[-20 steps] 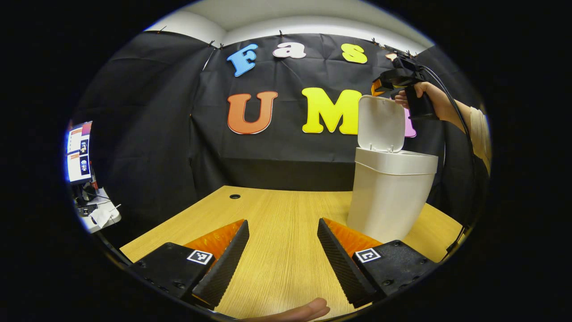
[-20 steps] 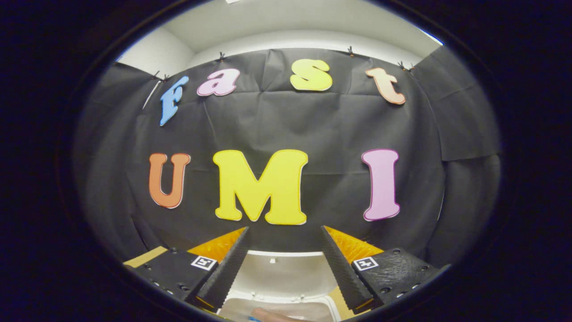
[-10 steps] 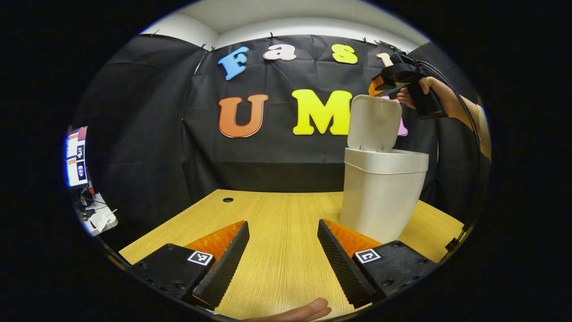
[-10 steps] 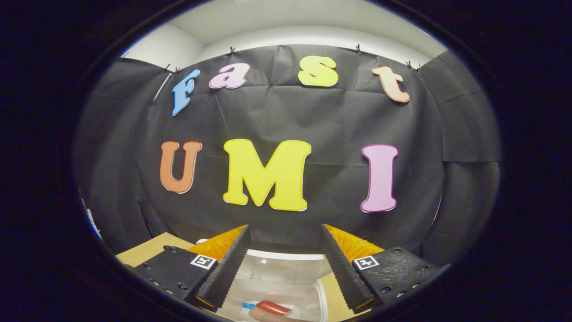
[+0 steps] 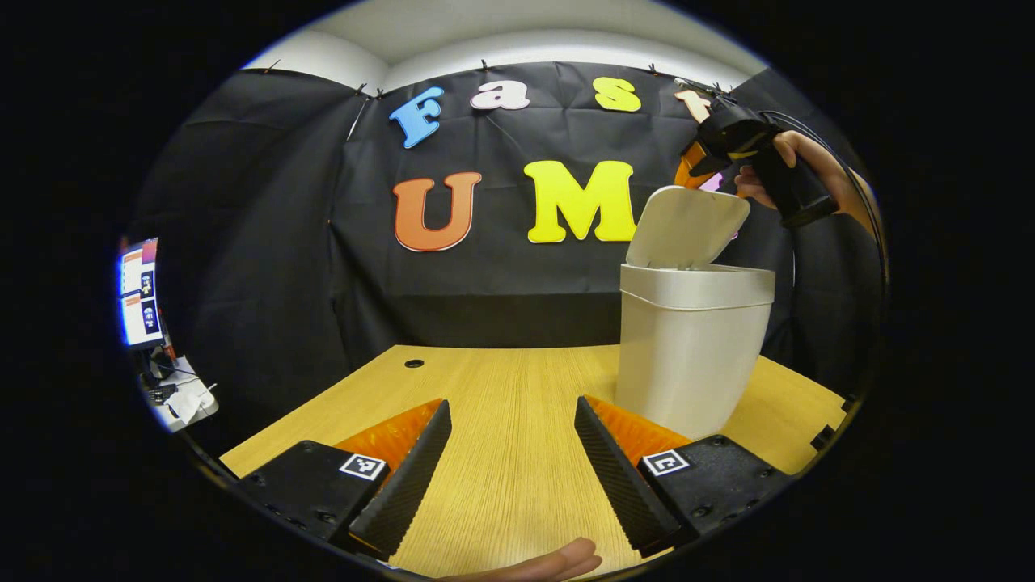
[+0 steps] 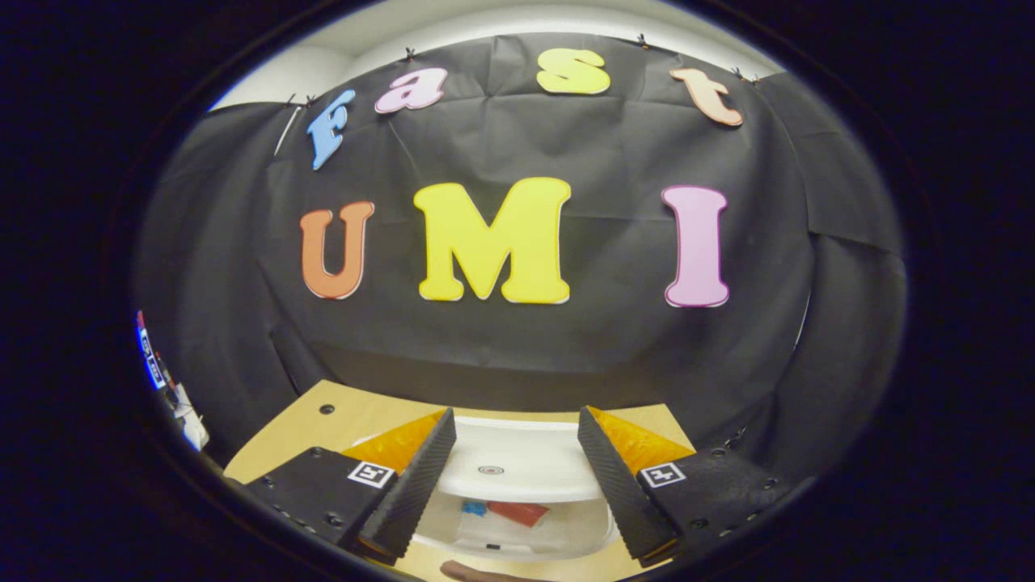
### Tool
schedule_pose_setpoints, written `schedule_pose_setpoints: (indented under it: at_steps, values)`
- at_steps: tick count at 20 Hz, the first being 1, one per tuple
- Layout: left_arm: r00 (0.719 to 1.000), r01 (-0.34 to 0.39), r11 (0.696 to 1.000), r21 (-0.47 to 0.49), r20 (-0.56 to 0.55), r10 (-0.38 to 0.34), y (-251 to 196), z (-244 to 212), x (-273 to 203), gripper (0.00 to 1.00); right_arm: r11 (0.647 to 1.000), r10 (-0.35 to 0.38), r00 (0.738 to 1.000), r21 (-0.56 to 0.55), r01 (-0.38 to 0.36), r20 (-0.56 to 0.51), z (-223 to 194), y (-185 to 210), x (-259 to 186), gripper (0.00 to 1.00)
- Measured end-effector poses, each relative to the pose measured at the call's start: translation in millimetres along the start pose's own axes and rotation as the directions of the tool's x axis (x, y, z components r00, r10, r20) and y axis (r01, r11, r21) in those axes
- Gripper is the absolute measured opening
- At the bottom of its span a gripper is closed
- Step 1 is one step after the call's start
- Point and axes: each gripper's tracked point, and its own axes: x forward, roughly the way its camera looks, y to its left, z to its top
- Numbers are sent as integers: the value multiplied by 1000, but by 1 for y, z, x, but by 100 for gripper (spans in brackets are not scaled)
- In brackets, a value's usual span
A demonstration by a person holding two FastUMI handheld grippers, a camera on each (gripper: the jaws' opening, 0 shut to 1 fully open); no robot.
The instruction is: Press the lid of the desktop garbage bin to open it, pick up the crumpled paper on the desktop and throw it into the bin, then pick up the pop can on the desktop and drop it into the bin, and finally close the garbage bin lid.
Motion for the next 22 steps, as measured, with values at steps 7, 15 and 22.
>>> schedule_pose_setpoints:
  at_steps: [7,15,22]
  values:
    - [1000,7,1000,7,-7,-7,-3,-3,1,99,1000,17,990,-6,-18,-142,-54,-2,5,96]
    - [1000,-16,1000,7,-23,16,2,-5,2,99,1000,-8,974,0,8,-225,-90,-1,-6,98]
    - [1000,-16,1000,10,-27,16,-1,-7,3,99,999,38,983,-8,-40,-177,-99,1,-27,100]
